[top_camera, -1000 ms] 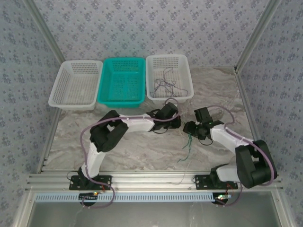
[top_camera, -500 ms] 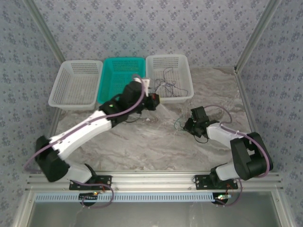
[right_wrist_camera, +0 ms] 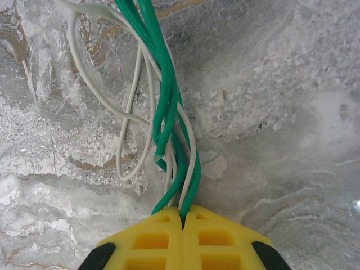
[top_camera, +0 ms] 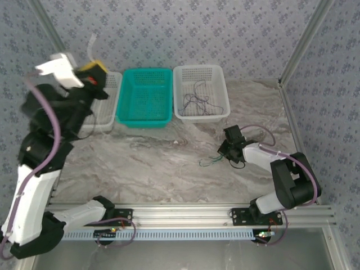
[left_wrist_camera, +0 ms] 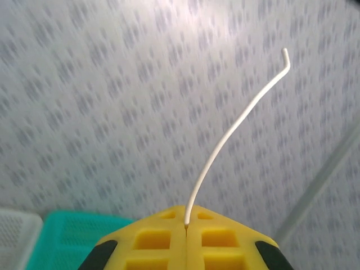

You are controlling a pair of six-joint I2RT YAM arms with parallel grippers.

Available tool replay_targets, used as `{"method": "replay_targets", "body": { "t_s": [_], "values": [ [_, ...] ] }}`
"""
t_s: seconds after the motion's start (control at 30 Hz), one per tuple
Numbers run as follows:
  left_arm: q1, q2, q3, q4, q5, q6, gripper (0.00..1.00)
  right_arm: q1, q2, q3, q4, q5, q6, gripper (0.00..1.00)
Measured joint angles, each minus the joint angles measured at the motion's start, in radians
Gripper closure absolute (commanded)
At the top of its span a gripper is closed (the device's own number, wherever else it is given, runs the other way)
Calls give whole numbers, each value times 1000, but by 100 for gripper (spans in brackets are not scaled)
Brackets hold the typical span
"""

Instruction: Untangle the cables

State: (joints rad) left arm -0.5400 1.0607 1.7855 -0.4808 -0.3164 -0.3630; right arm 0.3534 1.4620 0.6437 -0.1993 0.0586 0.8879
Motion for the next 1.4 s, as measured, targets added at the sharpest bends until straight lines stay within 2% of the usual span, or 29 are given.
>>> {"method": "replay_targets", "body": {
  "t_s": [0.23, 0.4, 0.6, 0.73, 0.77, 0.83, 0.87, 0.9, 0.93, 1.1, 1.23, 1.33, 1.4],
  "values": [
    [149, 198, 311, -45, 120, 60, 100, 1, 7, 10, -11, 4, -1, 100],
    [260, 384, 426, -79, 217, 63, 100, 3, 6, 10, -11, 5, -2, 100],
    [349, 551, 394, -98, 290, 35, 100, 4, 0, 10, -17, 6, -5, 100],
    [376, 599, 250, -60, 360, 5, 100, 5, -16, 10, -50, 13, -6, 100],
    [377, 602, 193, -38, 373, -2, 93, 5, -23, 10, -60, 13, -9, 100],
    [377, 602, 51, 11, 392, -16, 50, 7, -42, 10, -76, 8, -16, 100],
    [377, 602, -9, 29, 395, -24, 35, 7, -50, 12, -85, 3, -20, 100],
    [376, 602, -79, 43, 398, -32, 25, 10, -59, 18, -97, -6, -24, 100],
    [376, 602, -143, 50, 399, -37, 19, 13, -69, 28, -107, -14, -29, 100],
    [377, 573, -325, 75, 399, -56, 14, 47, -131, 105, -135, -48, -64, 100],
    [365, 404, -418, 84, 438, -53, 15, 71, -188, 178, -135, -111, -119, 100],
    [298, 228, -461, 115, 505, -24, 17, 71, -225, 214, -134, -164, -158, 100],
    [215, 119, -511, 145, 570, 6, 17, 71, -240, 235, -138, -187, -179, 100]
  ]
}}
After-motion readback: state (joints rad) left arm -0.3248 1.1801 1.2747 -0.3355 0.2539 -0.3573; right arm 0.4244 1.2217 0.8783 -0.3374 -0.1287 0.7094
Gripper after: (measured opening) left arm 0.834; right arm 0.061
